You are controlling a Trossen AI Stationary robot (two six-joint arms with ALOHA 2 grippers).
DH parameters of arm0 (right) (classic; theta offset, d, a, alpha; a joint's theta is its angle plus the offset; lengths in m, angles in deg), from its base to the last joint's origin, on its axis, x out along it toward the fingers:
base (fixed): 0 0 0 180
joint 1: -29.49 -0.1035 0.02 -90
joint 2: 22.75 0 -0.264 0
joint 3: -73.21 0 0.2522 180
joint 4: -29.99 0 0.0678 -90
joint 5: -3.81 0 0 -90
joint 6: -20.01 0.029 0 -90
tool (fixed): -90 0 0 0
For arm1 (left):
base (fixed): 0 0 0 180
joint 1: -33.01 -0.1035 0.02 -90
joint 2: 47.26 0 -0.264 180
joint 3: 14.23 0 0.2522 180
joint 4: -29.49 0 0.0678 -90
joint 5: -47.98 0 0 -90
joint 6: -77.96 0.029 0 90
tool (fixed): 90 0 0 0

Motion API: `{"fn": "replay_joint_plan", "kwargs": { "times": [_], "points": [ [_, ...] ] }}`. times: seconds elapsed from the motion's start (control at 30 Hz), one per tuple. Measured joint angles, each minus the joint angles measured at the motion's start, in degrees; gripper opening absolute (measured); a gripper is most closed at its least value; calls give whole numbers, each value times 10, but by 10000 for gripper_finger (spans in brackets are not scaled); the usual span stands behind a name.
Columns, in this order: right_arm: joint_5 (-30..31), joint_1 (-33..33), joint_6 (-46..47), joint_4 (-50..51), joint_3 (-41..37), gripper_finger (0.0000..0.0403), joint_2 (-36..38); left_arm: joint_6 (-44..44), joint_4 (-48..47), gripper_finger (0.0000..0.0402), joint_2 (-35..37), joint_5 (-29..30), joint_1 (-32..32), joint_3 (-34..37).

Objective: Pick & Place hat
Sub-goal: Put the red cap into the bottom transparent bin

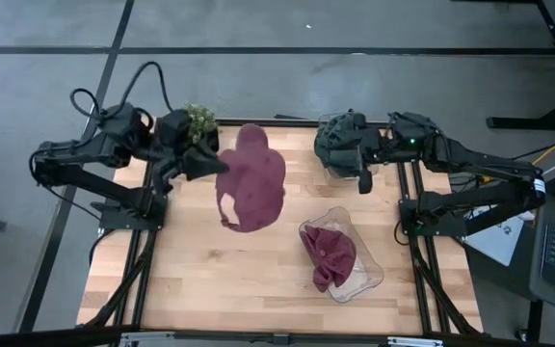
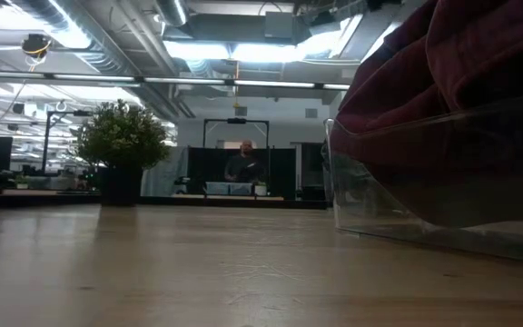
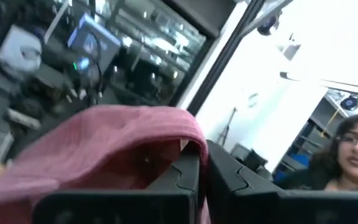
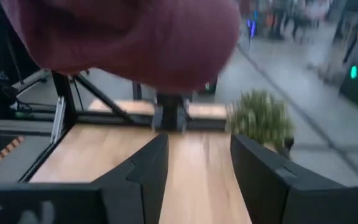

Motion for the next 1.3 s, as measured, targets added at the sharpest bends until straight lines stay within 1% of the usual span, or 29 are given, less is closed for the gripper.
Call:
{"fn": "replay_joint_plan", "kwargs": {
  "times": [0.07,0.13,0.2,0.27,0.37,0.47,0.6,0.67,0.8,0.9,1.0,1.1,1.17,1.3],
  "points": [
    [0,-9,-13,-45,0,172,-11,10,26,4,-10,5,-9,0],
    [0,-17,-7,-85,0,172,-24,17,29,4,-19,34,-14,0],
    [-1,-22,26,-124,0,172,-38,32,24,6,-30,79,-17,0],
    [-5,-22,83,-147,0,176,-53,60,19,7,-43,108,-22,0],
    [-38,-19,132,-157,0,195,-71,97,21,7,-66,113,-36,0],
    [-63,-15,155,-167,0,229,-87,103,20,5,-90,108,-49,0],
    [-66,-12,188,-173,0,286,-100,104,12,7,-115,92,-62,0],
    [-66,-12,202,-173,0,316,-103,117,-14,8,-119,92,-68,0],
    [-66,-12,216,-168,0,367,-104,135,-91,5,-114,115,-81,0],
    [-66,-11,217,-167,0,393,-104,138,-113,7,-103,136,-88,0],
    [-66,-10,218,-165,0,396,-105,156,-116,7,-93,157,-91,0],
    [-65,-10,217,-162,0,394,-107,167,-117,6,-83,196,-92,0],
    [-62,-9,215,-164,0,393,-107,168,-117,6,-80,212,-92,0],
    [-8,-8,236,-165,0,393,-119,168,-117,8,-81,215,-92,0]
  ]
}}
